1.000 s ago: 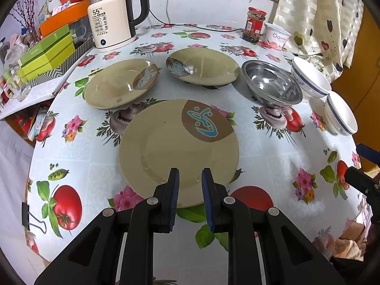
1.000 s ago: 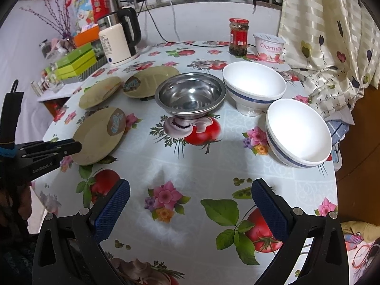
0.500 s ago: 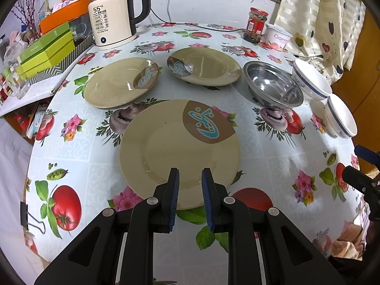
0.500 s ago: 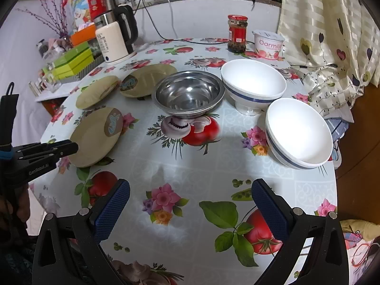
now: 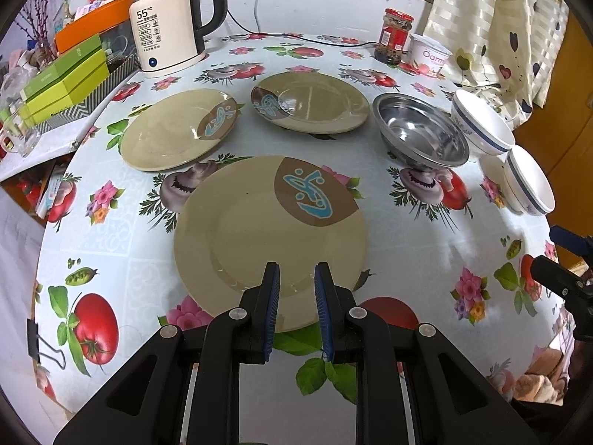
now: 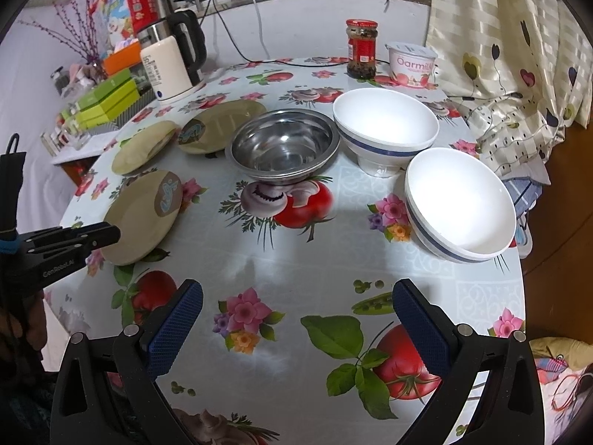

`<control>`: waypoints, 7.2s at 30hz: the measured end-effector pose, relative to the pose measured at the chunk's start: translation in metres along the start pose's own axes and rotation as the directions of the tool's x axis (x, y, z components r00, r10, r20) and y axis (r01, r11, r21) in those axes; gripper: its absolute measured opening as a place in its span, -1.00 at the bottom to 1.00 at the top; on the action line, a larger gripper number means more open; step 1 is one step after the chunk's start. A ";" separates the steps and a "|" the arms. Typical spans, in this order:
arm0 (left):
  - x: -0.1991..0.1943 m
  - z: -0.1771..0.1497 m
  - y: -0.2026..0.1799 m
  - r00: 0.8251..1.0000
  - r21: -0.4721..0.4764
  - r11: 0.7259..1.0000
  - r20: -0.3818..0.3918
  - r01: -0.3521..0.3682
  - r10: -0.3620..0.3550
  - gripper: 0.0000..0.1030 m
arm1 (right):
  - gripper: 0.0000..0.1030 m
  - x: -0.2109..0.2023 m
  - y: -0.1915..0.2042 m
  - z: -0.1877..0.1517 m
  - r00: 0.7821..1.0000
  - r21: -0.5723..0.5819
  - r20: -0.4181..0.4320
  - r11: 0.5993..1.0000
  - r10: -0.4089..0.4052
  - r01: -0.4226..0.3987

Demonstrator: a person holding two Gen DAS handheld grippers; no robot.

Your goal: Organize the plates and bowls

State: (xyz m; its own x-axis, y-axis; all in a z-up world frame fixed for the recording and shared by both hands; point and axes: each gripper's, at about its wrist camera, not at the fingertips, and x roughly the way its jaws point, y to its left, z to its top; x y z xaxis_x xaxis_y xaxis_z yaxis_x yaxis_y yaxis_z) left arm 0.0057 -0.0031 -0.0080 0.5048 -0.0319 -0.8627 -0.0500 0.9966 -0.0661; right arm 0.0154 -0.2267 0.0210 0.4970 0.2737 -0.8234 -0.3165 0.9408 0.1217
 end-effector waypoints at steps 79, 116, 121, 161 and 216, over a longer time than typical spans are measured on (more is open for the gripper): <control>0.001 0.005 0.014 0.999 -0.045 0.998 0.010 0.045 -0.044 -0.61 | 1.00 0.008 0.020 0.020 1.000 -0.054 -0.009 0.998 0.013 -0.013; 0.008 0.017 0.094 0.999 -0.244 0.969 0.047 0.035 -0.024 -0.61 | 0.95 0.051 0.122 0.085 0.987 -0.283 -0.021 0.946 0.162 -0.162; 0.008 0.018 0.105 0.999 -0.267 0.963 0.051 0.033 -0.020 -0.61 | 0.94 0.059 0.138 0.095 0.982 -0.304 -0.029 0.934 0.188 -0.188; 0.029 0.057 0.182 0.993 -0.421 0.904 0.111 0.080 -0.036 -0.61 | 0.09 0.133 0.187 0.151 0.951 -0.305 -0.140 0.902 0.275 -0.305; 0.080 0.079 0.219 0.987 -0.546 0.823 0.124 0.157 -0.105 -0.61 | -0.54 0.256 0.206 0.224 0.911 -0.229 -0.281 0.900 0.303 -0.370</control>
State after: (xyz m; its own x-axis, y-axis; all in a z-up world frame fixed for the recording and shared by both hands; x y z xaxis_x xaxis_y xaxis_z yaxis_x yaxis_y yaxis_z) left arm 0.1033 0.2188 -0.0522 0.6105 -0.1267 -0.7818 -0.4325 0.7736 -0.4631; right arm 0.2587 0.0825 -0.0407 0.1295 0.4776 -0.8690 -0.6542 0.6998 0.2871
